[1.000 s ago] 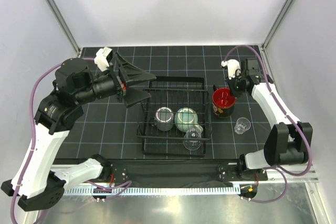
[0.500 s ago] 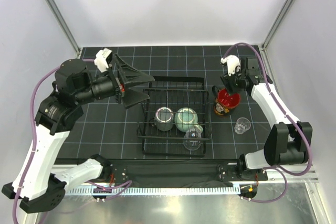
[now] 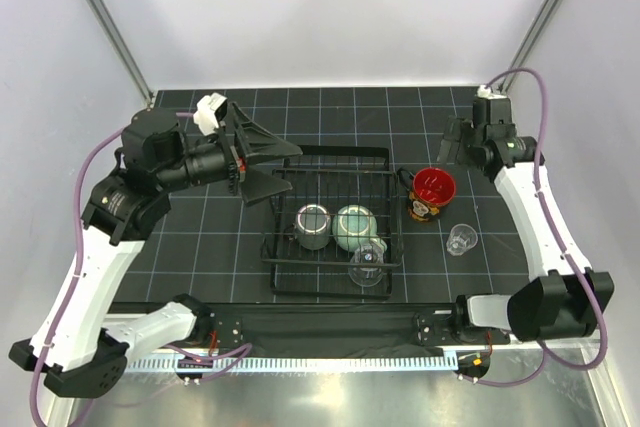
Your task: Load the cups into the dish rack
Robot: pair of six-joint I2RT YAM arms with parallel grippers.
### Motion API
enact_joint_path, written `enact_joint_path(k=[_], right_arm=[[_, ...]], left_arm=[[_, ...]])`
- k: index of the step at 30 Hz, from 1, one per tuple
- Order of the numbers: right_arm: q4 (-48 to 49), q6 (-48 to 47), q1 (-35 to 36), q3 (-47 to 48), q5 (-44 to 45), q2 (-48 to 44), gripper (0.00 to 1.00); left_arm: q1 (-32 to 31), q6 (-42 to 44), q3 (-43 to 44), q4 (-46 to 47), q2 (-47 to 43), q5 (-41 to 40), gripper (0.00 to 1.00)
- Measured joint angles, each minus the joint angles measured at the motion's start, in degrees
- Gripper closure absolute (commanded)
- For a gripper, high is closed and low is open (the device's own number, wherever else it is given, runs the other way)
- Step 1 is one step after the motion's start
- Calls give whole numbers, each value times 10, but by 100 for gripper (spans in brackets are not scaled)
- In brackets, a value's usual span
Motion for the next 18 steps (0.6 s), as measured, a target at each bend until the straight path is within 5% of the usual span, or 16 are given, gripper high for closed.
enact_joint_path(k=[2, 5, 18], right_arm=[[-13, 64, -2, 2, -5, -14, 18], [-27, 139, -7, 4, -22, -5, 27], [-87, 285, -10, -41, 10, 29, 26]], left_arm=[[1, -3, -3, 6, 2, 5, 0], [4, -11, -8, 13, 6, 14, 0], [26, -26, -18, 25, -1, 25, 0]])
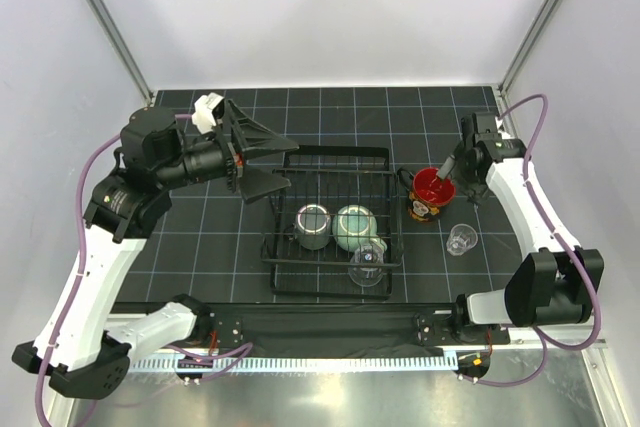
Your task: Load the cups into the dish rack
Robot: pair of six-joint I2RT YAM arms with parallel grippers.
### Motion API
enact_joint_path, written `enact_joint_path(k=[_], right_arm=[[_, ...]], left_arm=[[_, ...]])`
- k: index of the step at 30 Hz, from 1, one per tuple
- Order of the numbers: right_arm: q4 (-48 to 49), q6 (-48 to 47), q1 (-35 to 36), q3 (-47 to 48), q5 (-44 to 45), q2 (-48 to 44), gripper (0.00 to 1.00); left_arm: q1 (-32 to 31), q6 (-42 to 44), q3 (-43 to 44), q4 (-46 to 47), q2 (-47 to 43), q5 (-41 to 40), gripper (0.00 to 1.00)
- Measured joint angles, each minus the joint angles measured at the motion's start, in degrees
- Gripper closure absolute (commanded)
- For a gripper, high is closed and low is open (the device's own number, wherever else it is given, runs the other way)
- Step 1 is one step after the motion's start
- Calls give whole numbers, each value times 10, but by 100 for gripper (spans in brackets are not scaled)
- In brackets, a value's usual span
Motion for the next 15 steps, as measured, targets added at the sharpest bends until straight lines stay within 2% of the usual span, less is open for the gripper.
enact_joint_path(k=[4, 12, 13, 15], right_arm=[[-2, 10, 0, -43, -1, 0, 28], [49, 11, 0, -85, -6, 45, 40], [56, 11, 0, -87, -6, 51, 42], [68, 9, 0, -89, -5, 60, 52]], left_arm=[[4, -2, 0, 0, 0, 0, 0], [5, -2, -1, 2, 0, 0, 0], [5, -2, -1, 2, 0, -1, 0], [5, -2, -1, 2, 0, -2, 0]])
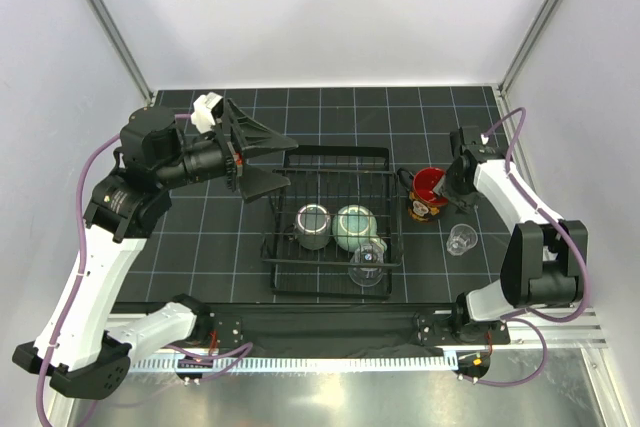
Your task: Load the cups into the dish rack
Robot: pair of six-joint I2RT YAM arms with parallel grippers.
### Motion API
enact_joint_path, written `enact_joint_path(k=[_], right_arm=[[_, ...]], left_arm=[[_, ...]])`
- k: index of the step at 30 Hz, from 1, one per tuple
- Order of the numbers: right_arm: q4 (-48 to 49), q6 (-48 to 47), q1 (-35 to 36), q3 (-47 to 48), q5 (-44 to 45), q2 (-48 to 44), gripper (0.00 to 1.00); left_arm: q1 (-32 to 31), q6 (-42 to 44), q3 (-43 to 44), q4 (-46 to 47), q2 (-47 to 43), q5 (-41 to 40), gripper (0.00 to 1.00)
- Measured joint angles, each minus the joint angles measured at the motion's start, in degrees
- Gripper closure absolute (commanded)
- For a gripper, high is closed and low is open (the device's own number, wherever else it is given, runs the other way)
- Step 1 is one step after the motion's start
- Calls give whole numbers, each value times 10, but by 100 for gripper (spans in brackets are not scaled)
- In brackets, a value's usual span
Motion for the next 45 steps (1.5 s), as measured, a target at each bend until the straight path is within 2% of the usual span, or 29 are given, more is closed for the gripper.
enact_joint_path(k=[2, 6, 8, 10, 14, 18, 23, 26, 30, 34, 40, 45], right_arm=[[13, -1, 0, 0, 0, 7, 55], [27, -3, 0, 0, 0, 20, 74], [29, -3, 0, 0, -1, 21, 79], [26, -16, 0, 1, 1, 21, 96], [24, -25, -2, 3, 9, 21, 96], [25, -76, -3, 5, 13, 2, 96], [64, -187, -3, 23, 0, -103, 96], [132, -261, -4, 54, -34, -172, 96], [273, -337, -4, 73, -128, -253, 96], [405, -364, -3, 73, -251, -306, 96], [559, -340, 0, 87, -428, -314, 96], [621, -294, 0, 94, -513, -316, 96]], left_arm=[[0, 0, 0, 0, 0, -1, 0], [0, 0, 2, -1, 0, -7, 0], [0, 1, 5, -2, 0, -11, 0], [0, 0, 10, -2, 0, -14, 1], [0, 0, 11, -1, -1, -18, 0], [0, -1, 18, 0, -1, -19, 0], [0, -10, 21, 25, 1, -12, 0], [0, -22, 23, 54, 9, 2, 3], [0, -33, 52, 78, 33, 16, 0], [-22, -72, 63, 113, 50, 22, 0], [-118, -138, 76, 183, 105, 29, 3], [-139, -183, 77, 214, 133, 17, 8]])
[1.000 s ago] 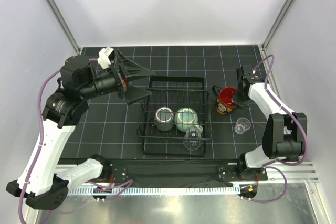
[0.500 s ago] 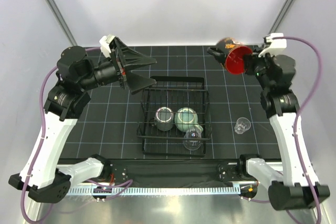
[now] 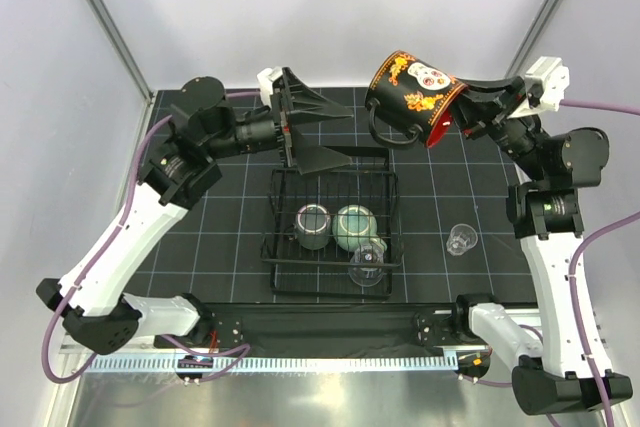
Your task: Load the cups into the dish rack
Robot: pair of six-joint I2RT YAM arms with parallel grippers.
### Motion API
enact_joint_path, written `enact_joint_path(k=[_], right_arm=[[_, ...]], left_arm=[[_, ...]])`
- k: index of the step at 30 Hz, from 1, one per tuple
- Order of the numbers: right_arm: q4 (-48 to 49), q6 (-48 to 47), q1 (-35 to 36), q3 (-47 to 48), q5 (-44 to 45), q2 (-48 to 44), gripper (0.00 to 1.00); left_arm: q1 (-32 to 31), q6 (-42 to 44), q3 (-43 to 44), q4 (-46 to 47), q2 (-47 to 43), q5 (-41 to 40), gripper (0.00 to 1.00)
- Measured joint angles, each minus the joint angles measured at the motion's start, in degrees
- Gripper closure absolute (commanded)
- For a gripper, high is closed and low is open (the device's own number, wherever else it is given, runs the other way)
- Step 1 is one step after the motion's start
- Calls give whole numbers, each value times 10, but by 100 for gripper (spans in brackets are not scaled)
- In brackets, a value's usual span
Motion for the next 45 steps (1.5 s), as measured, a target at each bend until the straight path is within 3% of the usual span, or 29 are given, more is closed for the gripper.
enact_joint_path(k=[8, 15, 19, 31, 42, 45], right_arm=[[69, 72, 5, -2, -54, -15, 96], [81, 84, 18, -6, -61, -30, 96], [67, 80, 20, -7, -57, -32, 96], [28, 61, 36, -8, -43, -31, 96], [-7, 37, 63, -7, -21, -25, 96], [-22, 30, 73, 2, -8, -20, 96]], left_arm=[[-39, -28, 12, 28, 16, -28, 17], [-88, -29, 54, 46, 65, -51, 31], [-101, -26, 54, 48, 68, -73, 39], [-130, -14, 66, 46, 84, -95, 41], [-139, 6, 84, 35, 89, -102, 56], [-140, 10, 86, 26, 89, -106, 68]])
